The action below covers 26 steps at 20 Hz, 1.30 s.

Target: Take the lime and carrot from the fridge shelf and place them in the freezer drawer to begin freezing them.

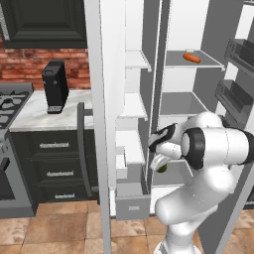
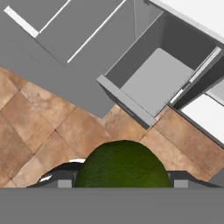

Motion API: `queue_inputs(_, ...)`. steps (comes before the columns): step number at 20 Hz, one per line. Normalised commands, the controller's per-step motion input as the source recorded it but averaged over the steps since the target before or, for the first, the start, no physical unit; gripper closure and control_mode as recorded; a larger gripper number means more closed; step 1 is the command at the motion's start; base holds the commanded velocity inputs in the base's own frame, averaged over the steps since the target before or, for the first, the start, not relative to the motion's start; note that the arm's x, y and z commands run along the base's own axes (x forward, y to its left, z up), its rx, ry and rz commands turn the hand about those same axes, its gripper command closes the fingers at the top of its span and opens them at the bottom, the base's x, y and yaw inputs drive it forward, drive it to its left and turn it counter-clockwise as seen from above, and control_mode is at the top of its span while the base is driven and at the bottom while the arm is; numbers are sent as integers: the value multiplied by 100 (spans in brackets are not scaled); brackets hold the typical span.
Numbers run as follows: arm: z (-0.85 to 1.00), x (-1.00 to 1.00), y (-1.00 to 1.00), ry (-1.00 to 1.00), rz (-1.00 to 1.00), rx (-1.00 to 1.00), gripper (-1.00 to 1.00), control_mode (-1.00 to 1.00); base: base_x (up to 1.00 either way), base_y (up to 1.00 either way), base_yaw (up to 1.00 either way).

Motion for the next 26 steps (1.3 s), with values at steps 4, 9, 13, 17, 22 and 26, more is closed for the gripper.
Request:
queue_inputs(4,-56,64,7,8,13,0,100,-100,0,0,0)
queue_inputs(9,-54,40,1,3,16,0,100,-100,0,0,0)
queue_inputs(13,-32,4,1,0,15,0,100,-100,0,0,0)
queue_inputs(17,-33,19,5,-1,14,0,100,-100,0,0,0)
queue_inputs(22,-26,36,26,0,7,0,100,-100,0,0,0)
queue_inputs(26,-25,36,12,0,6,0,100,-100,0,0,0)
